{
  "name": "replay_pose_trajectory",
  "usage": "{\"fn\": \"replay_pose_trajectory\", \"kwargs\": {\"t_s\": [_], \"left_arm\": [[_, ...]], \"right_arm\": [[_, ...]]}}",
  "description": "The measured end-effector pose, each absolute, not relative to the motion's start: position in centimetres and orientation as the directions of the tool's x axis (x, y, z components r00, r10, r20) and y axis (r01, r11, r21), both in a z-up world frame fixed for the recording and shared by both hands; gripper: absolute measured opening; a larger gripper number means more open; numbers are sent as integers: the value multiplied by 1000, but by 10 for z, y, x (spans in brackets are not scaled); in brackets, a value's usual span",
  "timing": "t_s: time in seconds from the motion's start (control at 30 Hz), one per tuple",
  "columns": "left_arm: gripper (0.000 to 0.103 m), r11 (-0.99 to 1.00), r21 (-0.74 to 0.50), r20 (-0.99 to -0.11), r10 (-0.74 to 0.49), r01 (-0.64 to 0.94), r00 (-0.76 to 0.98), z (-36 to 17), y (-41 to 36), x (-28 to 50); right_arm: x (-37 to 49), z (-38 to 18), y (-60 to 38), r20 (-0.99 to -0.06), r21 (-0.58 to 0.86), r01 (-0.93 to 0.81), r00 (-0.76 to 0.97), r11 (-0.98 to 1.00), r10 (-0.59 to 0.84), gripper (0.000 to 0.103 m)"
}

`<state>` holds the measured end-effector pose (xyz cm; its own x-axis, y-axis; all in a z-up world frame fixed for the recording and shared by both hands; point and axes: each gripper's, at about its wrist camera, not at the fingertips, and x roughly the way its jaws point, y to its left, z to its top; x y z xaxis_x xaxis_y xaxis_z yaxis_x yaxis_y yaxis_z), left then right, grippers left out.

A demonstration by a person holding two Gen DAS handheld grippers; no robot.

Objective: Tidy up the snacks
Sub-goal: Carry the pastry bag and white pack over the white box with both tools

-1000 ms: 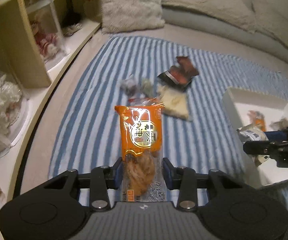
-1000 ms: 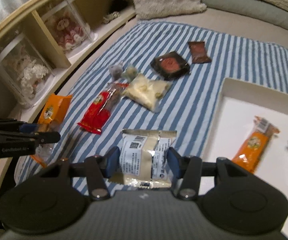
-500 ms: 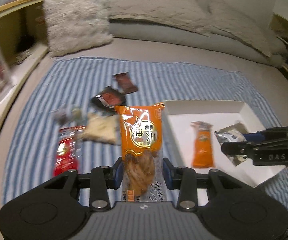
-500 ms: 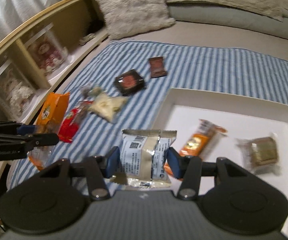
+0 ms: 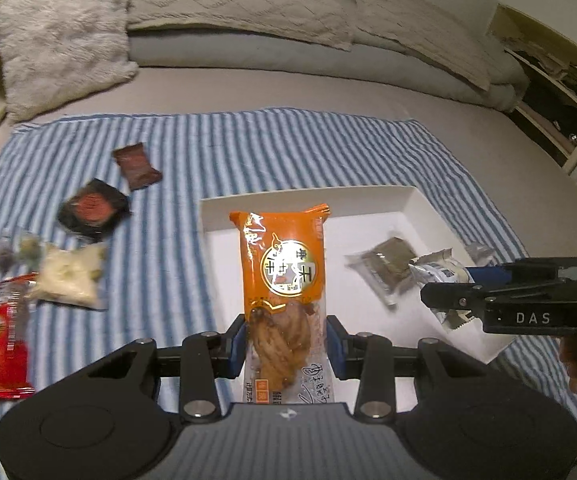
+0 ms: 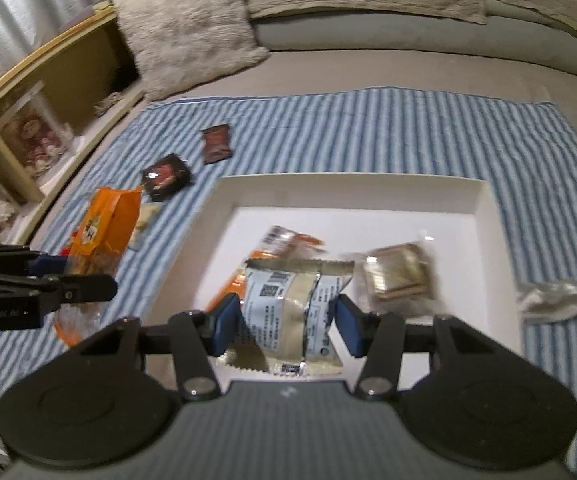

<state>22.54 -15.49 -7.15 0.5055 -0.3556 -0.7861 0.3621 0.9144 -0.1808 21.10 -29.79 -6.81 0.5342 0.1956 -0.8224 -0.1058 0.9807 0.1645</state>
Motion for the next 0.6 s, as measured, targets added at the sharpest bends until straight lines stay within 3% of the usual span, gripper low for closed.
{"fn": "replay_pose_trajectory", "kwargs": {"t_s": [0.6], "left_arm": [[42,895,-302,-837,-414,329,358,-123,-234,249]], "right_arm": [[183,-72,-384,-834,169,29,536,985,127,58]]}}
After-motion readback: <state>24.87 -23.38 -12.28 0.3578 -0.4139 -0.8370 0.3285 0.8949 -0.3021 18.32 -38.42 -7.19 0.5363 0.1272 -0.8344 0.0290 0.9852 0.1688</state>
